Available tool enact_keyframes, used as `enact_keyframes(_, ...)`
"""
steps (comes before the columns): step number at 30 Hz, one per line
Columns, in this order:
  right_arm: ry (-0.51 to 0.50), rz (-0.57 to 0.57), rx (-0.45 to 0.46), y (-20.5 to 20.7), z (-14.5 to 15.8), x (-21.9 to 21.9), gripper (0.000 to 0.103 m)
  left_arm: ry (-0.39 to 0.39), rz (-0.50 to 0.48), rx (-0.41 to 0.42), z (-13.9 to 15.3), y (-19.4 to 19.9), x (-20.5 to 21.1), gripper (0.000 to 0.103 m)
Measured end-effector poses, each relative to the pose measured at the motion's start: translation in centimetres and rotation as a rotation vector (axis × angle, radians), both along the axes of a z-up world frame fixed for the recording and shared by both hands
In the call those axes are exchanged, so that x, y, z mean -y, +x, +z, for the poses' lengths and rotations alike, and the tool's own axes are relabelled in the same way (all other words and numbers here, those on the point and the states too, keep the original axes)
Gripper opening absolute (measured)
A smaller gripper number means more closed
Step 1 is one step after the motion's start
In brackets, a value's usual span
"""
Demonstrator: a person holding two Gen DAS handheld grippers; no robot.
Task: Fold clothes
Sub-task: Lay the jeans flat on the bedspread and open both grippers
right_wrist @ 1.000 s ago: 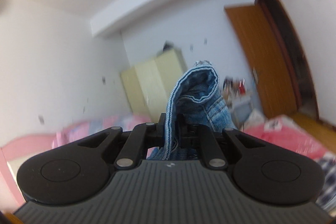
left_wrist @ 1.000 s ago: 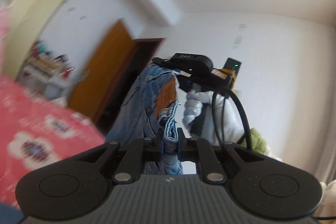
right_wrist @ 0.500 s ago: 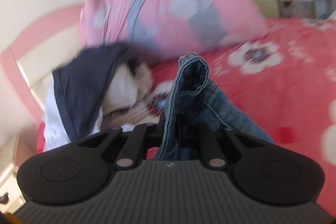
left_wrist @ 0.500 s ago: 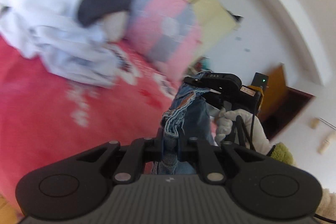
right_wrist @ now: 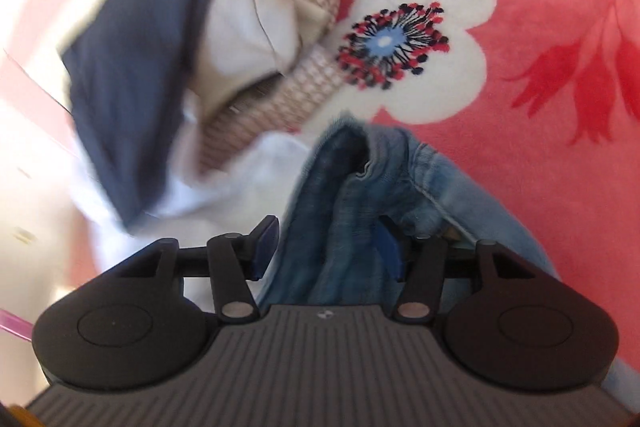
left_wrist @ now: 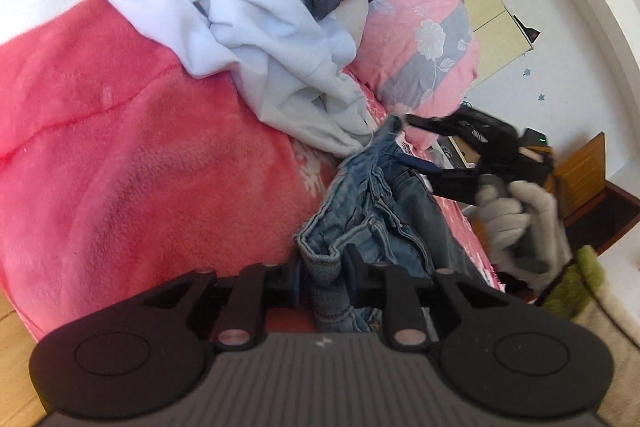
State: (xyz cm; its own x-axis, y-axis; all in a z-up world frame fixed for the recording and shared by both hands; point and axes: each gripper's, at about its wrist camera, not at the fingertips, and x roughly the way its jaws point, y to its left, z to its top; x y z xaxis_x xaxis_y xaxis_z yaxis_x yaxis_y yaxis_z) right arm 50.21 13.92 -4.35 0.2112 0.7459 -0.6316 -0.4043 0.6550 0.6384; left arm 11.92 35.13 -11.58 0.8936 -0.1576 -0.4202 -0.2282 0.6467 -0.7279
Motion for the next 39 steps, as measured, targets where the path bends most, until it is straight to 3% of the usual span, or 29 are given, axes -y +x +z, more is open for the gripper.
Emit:
enact_keyframes(2,0.061,-0.032,-0.021,0.3,1.8,1.7,0.056,0.081,0.055,0.003,1.0,-0.7,0.4,0.032)
enact_keyframes(5,0.086,-0.074,0.077,-1.1,5.3,4.2,0.056,0.183,0.126,0.012,2.6,-2.1,0.6,0.039)
enact_keyframes(7,0.026,-0.085,0.183,-3.1,7.0,5.9,0.056,0.218,0.139,0.018,3.3,-2.9,0.7,0.039)
enact_keyframes(9,-0.106,-0.074,0.286,-5.9,7.8,7.2,0.055,0.235,0.1,0.024,3.6,-2.9,1.3,0.039)
enact_keyframes(11,-0.24,-0.067,0.375,-8.9,7.5,9.1,0.055,0.258,0.054,0.032,3.8,-2.5,2.3,0.039)
enact_keyframes(14,-0.318,-0.102,0.405,-13.8,7.2,13.6,0.055,0.306,-0.021,0.052,4.1,-1.9,4.3,0.042)
enact_keyframes(20,-0.417,-0.209,0.441,-21.6,7.6,23.5,0.056,0.385,-0.137,0.063,4.6,-0.4,8.3,0.042)
enact_keyframes(23,-0.45,-0.217,0.44,-25.0,5.9,26.9,0.055,0.411,-0.163,0.064,4.8,-0.3,10.0,0.042)
enact_keyframes(30,-0.56,-0.103,0.519,-30.1,0.5,26.9,0.052,0.48,-0.251,0.037,5.0,-0.1,14.4,0.042)
enact_keyframes(31,-0.585,-0.085,0.528,-30.4,-0.2,26.6,0.047,0.492,-0.261,0.037,5.1,-0.1,15.1,0.042)
enact_keyframes(33,-0.63,-0.058,0.549,-30.8,-1.3,25.9,0.026,0.524,-0.278,0.036,5.2,-0.1,16.4,0.042)
enact_keyframes(34,-0.643,-0.069,0.566,-30.9,-1.3,26.0,0.01,0.54,-0.286,0.034,5.2,0.0,17.0,0.042)
enact_keyframes(36,-0.664,-0.097,0.606,-30.9,-1.2,26.3,0.004,0.576,-0.294,0.023,5.1,0.3,18.0,0.042)
enact_keyframes(39,-0.688,-0.169,0.743,-30.4,1.6,27.6,0.003,0.617,-0.289,0.008,4.8,1.4,18.9,0.042)
